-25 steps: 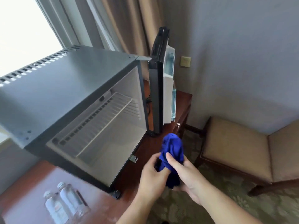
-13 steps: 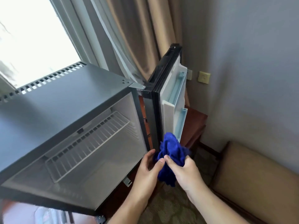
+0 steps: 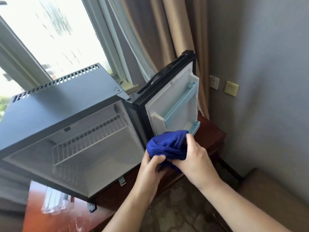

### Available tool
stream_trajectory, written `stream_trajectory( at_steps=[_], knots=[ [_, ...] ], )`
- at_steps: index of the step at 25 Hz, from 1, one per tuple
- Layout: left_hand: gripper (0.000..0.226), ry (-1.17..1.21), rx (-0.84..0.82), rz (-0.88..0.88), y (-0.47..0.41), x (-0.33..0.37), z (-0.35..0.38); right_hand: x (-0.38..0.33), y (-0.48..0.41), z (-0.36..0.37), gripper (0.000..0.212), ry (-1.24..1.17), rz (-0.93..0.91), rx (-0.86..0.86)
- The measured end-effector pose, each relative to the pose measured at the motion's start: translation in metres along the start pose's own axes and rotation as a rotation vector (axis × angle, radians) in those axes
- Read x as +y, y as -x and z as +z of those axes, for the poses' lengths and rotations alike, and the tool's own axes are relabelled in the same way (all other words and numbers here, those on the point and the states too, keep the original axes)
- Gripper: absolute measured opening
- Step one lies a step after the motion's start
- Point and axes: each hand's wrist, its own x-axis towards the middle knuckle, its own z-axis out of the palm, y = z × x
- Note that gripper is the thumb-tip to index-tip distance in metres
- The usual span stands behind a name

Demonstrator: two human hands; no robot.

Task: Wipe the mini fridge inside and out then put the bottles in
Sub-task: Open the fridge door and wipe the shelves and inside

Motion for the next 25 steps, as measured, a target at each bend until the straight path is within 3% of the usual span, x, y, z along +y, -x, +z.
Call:
stream_trajectory(
  at_steps=[3, 7, 11, 14, 19, 23, 25],
  knots=[
    [0.058, 0.061, 0.039, 0.08, 0.004, 0.015, 0.006, -0.008, -0.015, -0.015, 0.077, -0.08, -0.115, 0.003],
    [0.053, -0.142, 0.089, 0.391, 0.01, 0.06, 0.002, -0.03, -0.043, -0.02, 0.103, 0.001, -0.371, -0.022],
    [0.046, -0.365, 0.073, 0.713, -0.002, 0.124, -0.011, -0.075, -0.084, -0.019, 0.072, 0.007, -0.602, 0.118],
    [0.045, -0.501, 0.115, 0.754, -0.026, 0.165, -0.014, -0.109, -0.117, -0.015, 0.063, 0.04, -0.569, 0.139],
    [0.039, -1.018, 0.244, 0.58, -0.078, 0.189, -0.023, -0.132, -0.149, 0.0, 0.063, 0.182, -0.342, -0.007],
    [0.036, -1.04, 0.266, 0.706, -0.071, 0.165, -0.034, -0.129, -0.144, 0.012, 0.056, 0.189, -0.285, 0.001],
    [0.037, -0.924, 0.274, 0.757, -0.065, 0.151, -0.035, -0.126, -0.135, 0.015, 0.052, 0.237, -0.334, 0.065]
  ],
)
